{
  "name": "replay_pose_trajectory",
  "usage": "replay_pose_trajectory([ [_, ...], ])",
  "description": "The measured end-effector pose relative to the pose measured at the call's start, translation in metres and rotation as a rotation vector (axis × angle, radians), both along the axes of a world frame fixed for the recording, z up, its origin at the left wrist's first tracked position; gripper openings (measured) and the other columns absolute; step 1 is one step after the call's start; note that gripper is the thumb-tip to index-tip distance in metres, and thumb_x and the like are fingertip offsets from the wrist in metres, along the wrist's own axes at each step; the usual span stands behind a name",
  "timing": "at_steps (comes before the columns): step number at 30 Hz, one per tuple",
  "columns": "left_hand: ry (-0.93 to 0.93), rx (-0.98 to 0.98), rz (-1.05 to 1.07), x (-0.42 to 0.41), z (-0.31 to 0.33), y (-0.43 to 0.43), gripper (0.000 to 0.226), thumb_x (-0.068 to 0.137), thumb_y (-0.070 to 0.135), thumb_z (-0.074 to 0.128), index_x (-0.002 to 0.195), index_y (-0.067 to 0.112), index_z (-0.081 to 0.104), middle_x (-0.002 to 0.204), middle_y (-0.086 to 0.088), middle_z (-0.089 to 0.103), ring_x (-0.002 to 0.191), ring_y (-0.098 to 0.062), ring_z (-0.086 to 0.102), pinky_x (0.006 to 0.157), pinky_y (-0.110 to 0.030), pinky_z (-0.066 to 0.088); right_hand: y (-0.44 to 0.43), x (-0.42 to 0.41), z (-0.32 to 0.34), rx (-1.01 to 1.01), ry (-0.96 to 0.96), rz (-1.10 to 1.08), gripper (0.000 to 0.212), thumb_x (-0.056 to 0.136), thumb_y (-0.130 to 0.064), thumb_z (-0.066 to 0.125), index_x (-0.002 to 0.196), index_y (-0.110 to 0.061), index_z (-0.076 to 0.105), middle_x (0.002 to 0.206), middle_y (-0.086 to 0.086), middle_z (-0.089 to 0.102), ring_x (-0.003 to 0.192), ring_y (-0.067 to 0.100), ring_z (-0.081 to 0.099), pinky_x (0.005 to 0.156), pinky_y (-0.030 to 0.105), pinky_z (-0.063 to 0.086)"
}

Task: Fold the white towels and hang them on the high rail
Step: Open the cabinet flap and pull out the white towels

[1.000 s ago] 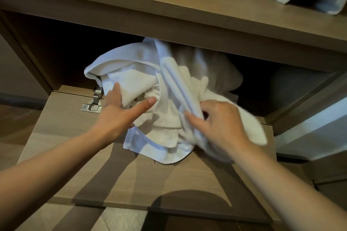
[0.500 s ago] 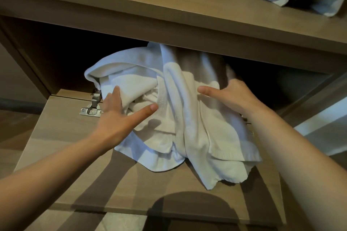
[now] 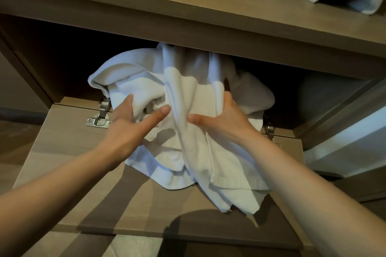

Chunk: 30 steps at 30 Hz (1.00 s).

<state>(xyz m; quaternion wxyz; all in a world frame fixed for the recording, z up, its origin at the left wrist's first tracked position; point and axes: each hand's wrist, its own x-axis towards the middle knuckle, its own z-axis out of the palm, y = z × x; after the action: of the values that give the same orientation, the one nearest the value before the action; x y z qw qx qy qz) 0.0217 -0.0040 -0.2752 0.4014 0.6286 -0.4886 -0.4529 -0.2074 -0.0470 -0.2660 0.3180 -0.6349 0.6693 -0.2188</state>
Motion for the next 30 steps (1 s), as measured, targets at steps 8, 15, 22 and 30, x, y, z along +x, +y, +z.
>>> replay_pose_trajectory([
  [8, -0.047, -0.03, 0.05, 0.008, 0.005, -0.01, 0.084, 0.045, 0.081, 0.074, 0.111, 0.034, 0.056, 0.118, 0.003, 0.061, 0.109, -0.021, 0.061, 0.085, -0.051, 0.055, 0.047, 0.025, -0.014, -0.052, -0.026, 0.225, 0.139, 0.057, -0.069, 0.076, 0.147, -0.041, -0.027, 0.163, -0.011, 0.0, 0.15, 0.015, 0.01, 0.118, 0.043, 0.026],
  [15, -0.199, 0.028, 0.171, -0.003, -0.007, -0.02, 0.126, 0.036, 0.075, 0.082, 0.14, 0.02, 0.035, 0.142, -0.009, 0.038, 0.128, -0.03, 0.042, 0.102, -0.051, 0.045, 0.02, -0.036, 0.014, -0.221, 0.194, -0.061, 0.125, 0.046, -0.092, 0.061, 0.151, -0.031, 0.028, 0.146, -0.001, 0.034, 0.136, 0.022, 0.035, 0.1, 0.031, 0.035],
  [22, -0.109, 0.053, 0.238, -0.007, -0.015, -0.017, 0.132, 0.026, 0.074, 0.086, 0.137, 0.025, 0.034, 0.146, -0.008, 0.034, 0.131, -0.029, 0.042, 0.1, -0.052, 0.046, -0.027, -0.041, 0.026, 0.182, 0.095, -0.108, 0.122, 0.017, -0.101, 0.05, 0.1, -0.014, 0.07, 0.1, -0.005, 0.06, 0.086, 0.014, 0.056, 0.066, 0.028, 0.04],
  [30, 0.124, 0.129, 0.189, -0.003, -0.027, -0.013, 0.127, 0.028, 0.067, 0.092, 0.136, 0.049, 0.028, 0.143, -0.001, 0.041, 0.125, -0.03, 0.051, 0.086, -0.057, 0.053, -0.027, -0.032, 0.008, 0.069, -0.009, 0.056, 0.078, 0.034, -0.098, 0.062, 0.08, -0.036, 0.069, 0.075, -0.023, 0.071, 0.072, -0.005, 0.066, 0.061, 0.026, 0.049],
])
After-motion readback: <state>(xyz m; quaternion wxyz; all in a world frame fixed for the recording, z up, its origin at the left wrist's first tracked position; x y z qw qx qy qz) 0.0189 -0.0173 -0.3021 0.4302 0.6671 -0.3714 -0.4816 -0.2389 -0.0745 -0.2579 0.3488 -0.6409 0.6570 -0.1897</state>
